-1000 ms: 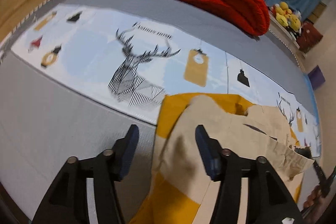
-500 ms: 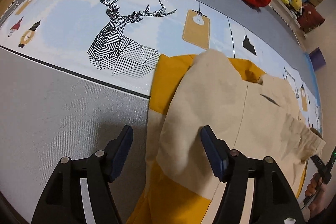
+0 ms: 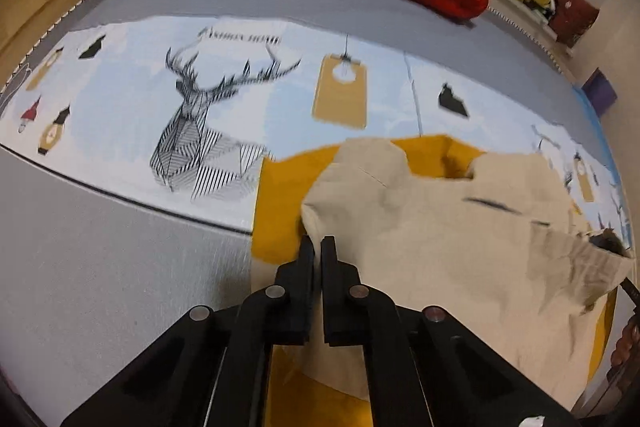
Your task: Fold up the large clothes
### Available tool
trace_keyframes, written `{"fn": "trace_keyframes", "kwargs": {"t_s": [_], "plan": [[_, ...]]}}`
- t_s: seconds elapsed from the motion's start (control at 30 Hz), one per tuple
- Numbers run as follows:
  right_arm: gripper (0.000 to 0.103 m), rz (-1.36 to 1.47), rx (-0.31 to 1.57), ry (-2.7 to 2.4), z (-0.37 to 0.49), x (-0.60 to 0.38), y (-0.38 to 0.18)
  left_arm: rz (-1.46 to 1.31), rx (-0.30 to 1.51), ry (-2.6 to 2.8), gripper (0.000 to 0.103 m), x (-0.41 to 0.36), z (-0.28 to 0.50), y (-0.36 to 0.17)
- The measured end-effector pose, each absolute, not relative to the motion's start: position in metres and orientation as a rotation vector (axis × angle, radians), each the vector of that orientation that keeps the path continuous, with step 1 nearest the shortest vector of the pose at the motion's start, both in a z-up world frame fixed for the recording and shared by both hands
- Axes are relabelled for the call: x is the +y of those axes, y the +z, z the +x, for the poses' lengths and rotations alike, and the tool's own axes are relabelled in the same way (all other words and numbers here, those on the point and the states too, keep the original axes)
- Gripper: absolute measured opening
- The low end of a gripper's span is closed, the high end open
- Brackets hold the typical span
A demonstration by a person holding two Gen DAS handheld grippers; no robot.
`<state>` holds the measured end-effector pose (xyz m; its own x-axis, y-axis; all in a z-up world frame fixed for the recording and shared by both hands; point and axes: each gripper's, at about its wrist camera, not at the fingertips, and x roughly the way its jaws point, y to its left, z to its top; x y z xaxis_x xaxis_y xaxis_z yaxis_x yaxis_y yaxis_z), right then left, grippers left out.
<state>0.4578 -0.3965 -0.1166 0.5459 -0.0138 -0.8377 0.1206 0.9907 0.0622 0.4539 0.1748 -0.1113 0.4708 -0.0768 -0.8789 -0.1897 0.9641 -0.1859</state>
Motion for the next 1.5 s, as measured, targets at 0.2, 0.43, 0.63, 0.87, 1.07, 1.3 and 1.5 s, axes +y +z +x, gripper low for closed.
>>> {"fn": "trace_keyframes", "kwargs": {"t_s": [0.2, 0.43, 0.63, 0.87, 1.07, 1.3, 1.5], "plan": [[0.003, 0.181, 0.942, -0.124, 0.459, -0.409, -0.105, -0.355, 1.070, 0.097, 0.001, 0.190, 0.459, -0.111], [0.000, 0.187, 0.896, -0.193, 0.462, -0.416, -0.104, -0.380, 1.016, 0.118, 0.001, 0.197, 0.458, -0.106], [0.004, 0.251, 0.821, -0.239, 0.460, -0.427, -0.088, -0.344, 0.995, 0.152, 0.006, 0.197, 0.461, -0.105], [0.058, 0.276, 1.103, -0.135, 0.474, -0.420, -0.141, -0.331, 1.167, 0.136, 0.040, 0.187, 0.465, -0.142], [0.020, 0.191, 1.111, -0.086, 0.472, -0.402, -0.143, -0.300, 1.140, 0.103, 0.003, 0.177, 0.464, -0.138], [0.006, 0.173, 0.834, -0.138, 0.458, -0.402, -0.090, -0.356, 0.955, 0.119, 0.001, 0.189, 0.461, -0.100], [0.006, 0.192, 0.756, -0.183, 0.464, -0.400, -0.078, -0.318, 0.930, 0.147, 0.002, 0.187, 0.465, -0.102]]}}
